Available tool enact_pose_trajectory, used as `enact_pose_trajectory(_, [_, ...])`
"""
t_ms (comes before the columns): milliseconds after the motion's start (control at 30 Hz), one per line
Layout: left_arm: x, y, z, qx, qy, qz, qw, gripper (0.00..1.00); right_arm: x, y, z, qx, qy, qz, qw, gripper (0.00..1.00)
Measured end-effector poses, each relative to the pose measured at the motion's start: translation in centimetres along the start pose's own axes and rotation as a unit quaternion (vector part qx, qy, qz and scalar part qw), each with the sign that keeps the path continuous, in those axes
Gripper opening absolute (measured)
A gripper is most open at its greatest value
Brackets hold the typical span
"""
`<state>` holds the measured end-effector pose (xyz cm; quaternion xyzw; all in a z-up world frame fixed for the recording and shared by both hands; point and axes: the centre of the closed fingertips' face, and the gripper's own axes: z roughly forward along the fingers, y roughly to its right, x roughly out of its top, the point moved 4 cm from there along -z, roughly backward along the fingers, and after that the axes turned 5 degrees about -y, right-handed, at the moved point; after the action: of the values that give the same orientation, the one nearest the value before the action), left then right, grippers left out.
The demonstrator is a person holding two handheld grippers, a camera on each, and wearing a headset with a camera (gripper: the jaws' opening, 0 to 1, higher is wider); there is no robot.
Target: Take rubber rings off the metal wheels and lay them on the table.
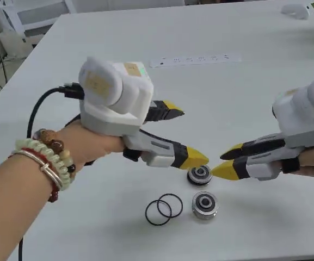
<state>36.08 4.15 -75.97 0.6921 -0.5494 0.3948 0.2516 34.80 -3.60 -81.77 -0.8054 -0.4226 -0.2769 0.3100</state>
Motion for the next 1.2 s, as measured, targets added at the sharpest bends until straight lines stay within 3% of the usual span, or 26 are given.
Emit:
enact_pose_trajectory(167, [-1.3,0.3,1.7,-0.002,-0.014,0.010,0.9999,0.54,-0.5,-0.5,0.7,0.006,-0.016,-0.030,0.9994,0.29])
enact_pose_trajectory(433, [-3.3,0.8,3.2,0.000,-0.024,0.006,0.9997,0.39,-1.1,-0.3,1.1,0.007,-0.027,-0.037,0.9989,0.28])
enact_pose_trajectory(700, [-4.0,1.3,3.8,-0.002,-0.022,0.001,0.9997,0.29,-1.2,-0.3,1.5,0.006,-0.031,-0.051,0.9982,0.26])
enact_pose_trajectory(867, [-4.5,1.9,4.2,-0.017,-0.025,-0.003,0.9995,0.22,-1.5,-0.2,1.7,0.005,-0.037,-0.064,0.9972,0.23])
enact_pose_trajectory(1100, [-4.9,1.8,4.4,-0.005,-0.032,-0.011,0.9994,0.16,-1.2,-0.1,1.8,0.006,-0.030,-0.071,0.9970,0.23])
enact_pose_trajectory(1200, [-4.8,1.8,4.3,-0.007,-0.023,-0.027,0.9993,0.15,-1.2,-0.1,1.8,0.004,-0.029,-0.073,0.9969,0.22])
